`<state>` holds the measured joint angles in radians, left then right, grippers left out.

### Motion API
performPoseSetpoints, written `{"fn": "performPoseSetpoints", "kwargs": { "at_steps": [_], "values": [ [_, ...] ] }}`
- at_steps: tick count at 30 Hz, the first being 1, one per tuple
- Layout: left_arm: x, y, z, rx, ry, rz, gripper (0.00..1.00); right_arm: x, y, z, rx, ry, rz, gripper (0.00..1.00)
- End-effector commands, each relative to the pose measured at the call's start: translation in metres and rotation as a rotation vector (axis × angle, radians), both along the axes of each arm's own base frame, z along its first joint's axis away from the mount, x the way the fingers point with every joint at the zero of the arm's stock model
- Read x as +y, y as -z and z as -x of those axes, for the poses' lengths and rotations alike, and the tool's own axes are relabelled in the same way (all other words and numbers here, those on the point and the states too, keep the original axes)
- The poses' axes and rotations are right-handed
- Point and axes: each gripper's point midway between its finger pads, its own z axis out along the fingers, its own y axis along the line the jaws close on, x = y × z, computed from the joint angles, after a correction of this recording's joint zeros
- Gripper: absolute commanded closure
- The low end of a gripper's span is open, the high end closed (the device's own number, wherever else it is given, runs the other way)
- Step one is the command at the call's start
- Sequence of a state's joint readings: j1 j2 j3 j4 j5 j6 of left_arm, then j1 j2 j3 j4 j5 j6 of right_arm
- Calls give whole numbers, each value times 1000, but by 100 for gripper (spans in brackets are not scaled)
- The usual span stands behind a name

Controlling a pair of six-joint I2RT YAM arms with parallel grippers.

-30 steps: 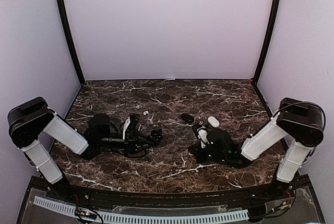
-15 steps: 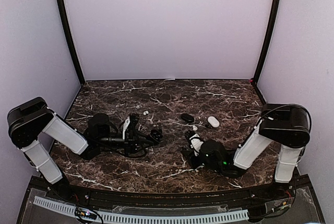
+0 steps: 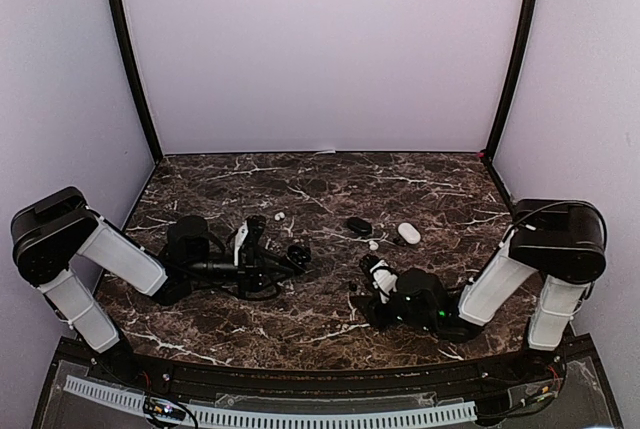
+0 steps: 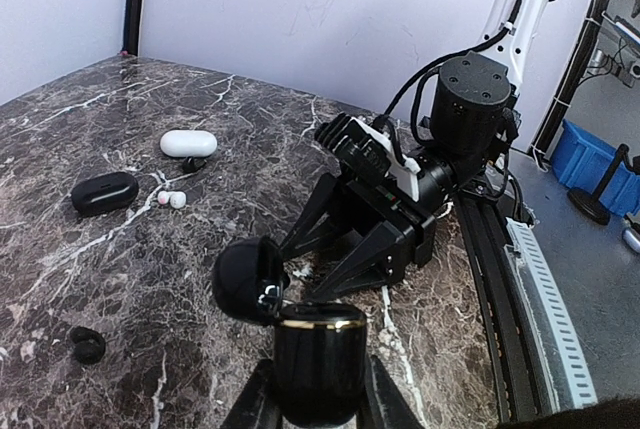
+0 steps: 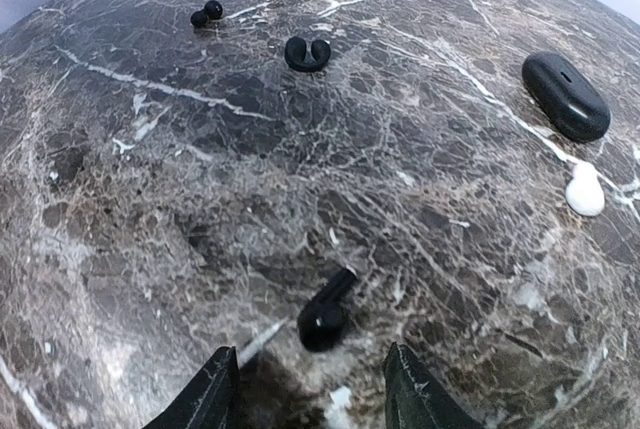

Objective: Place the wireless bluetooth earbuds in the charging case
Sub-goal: Pick up the left earbud from the center of the board.

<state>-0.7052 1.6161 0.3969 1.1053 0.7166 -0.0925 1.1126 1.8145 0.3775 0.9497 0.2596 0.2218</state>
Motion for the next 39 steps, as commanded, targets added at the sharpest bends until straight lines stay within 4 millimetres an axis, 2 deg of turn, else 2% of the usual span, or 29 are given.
{"fn": "performPoseSetpoints", "kwargs": {
  "at_steps": [1, 4, 11, 13, 23, 29, 34, 35, 39],
  "values": [
    [2, -10, 4, -34, 8, 20, 81, -1, 33, 1, 73, 6, 98, 51],
    [2, -10, 4, -32, 7, 20, 81, -1, 37, -8, 61, 42, 126, 57],
    [3, -12, 5, -40, 1, 24, 81, -9, 37, -12, 68, 66, 110, 74],
    [3, -11, 4, -42, 0, 25, 81, -11, 36, -13, 74, 72, 101, 82],
    [0, -5, 7, -21, 28, 11, 81, -16, 15, -3, 64, 33, 16, 88],
    [-2, 1, 10, -31, 47, 2, 81, 1, 6, 11, 186, -39, 7, 91],
    [-10, 9, 21, -56, 96, -20, 81, 16, -18, 36, 312, -149, -61, 91],
    [-11, 10, 23, -60, 110, -20, 81, 19, -32, 41, 317, -175, -92, 91],
    [-14, 13, 35, -87, 162, -15, 81, 22, -65, 57, 341, -257, -167, 91]
  ]
}}
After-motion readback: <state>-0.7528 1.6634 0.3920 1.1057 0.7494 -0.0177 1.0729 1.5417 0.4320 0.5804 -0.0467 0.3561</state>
